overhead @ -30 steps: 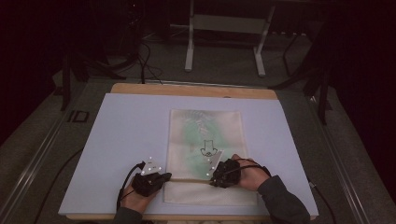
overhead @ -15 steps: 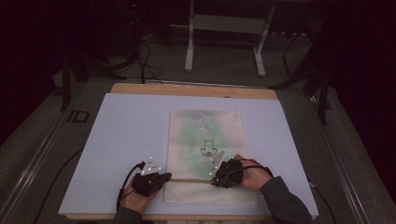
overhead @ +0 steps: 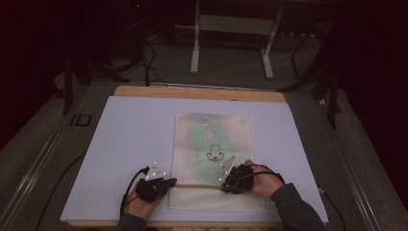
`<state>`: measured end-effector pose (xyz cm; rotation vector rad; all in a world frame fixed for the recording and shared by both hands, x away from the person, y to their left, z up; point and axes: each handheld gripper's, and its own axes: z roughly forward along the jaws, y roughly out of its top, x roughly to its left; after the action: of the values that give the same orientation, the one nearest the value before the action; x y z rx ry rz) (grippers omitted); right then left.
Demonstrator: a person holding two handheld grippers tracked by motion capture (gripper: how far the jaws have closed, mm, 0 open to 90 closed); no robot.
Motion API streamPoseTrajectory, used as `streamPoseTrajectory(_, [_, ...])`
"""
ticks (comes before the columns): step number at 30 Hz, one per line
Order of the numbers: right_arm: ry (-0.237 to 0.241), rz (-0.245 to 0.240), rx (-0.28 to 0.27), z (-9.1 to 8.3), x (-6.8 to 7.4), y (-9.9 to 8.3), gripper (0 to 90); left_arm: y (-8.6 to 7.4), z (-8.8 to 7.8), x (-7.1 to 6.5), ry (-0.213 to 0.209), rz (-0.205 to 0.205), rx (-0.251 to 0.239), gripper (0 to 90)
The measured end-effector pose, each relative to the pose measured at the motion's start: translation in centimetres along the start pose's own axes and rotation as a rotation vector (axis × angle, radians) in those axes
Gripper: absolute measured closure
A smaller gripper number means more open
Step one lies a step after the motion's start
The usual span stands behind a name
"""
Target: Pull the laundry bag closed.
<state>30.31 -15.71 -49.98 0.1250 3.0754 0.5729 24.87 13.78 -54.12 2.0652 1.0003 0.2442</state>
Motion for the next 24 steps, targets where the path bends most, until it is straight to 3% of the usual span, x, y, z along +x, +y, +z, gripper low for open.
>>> streamPoseTrajectory(24, [-0.009,0.030,0.003,-0.7,-0.1,-1.5,82.4,0.0,0.0,0.0,-0.001,-0.002,0.000,89.5])
